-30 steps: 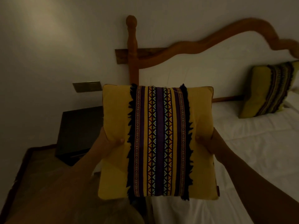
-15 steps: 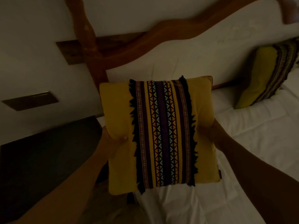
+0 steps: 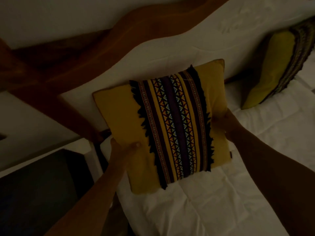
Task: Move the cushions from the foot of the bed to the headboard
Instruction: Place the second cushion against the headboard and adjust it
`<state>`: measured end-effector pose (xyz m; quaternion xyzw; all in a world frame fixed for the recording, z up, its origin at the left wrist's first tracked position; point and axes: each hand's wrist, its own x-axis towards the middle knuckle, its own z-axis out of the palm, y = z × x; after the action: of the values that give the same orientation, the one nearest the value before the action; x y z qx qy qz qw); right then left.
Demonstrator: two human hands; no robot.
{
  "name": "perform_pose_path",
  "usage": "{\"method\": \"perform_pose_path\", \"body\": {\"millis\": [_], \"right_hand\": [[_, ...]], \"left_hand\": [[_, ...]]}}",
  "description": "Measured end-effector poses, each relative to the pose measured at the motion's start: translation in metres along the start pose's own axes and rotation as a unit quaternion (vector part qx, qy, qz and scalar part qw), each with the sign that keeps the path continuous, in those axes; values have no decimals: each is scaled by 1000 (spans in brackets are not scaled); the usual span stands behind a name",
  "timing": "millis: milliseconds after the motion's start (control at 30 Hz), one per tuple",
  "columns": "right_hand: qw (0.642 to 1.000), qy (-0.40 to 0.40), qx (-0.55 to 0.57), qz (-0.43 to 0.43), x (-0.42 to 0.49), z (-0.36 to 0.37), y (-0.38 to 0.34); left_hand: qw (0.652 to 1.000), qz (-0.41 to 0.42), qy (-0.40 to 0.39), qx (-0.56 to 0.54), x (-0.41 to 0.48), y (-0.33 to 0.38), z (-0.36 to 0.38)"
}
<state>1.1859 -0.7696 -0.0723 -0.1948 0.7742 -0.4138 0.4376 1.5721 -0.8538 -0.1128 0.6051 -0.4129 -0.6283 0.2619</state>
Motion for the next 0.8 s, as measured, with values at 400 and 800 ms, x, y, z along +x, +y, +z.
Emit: {"method": "perform_pose_path", "body": {"millis": [400,800], "right_hand": [[998,-5,60,1,84,-38,-23],[998,9,52,-34,138,-38,-11]], "left_hand": [[1000,19,18,7,42,9,74],[990,131,26,38,97,-7,119]]}}
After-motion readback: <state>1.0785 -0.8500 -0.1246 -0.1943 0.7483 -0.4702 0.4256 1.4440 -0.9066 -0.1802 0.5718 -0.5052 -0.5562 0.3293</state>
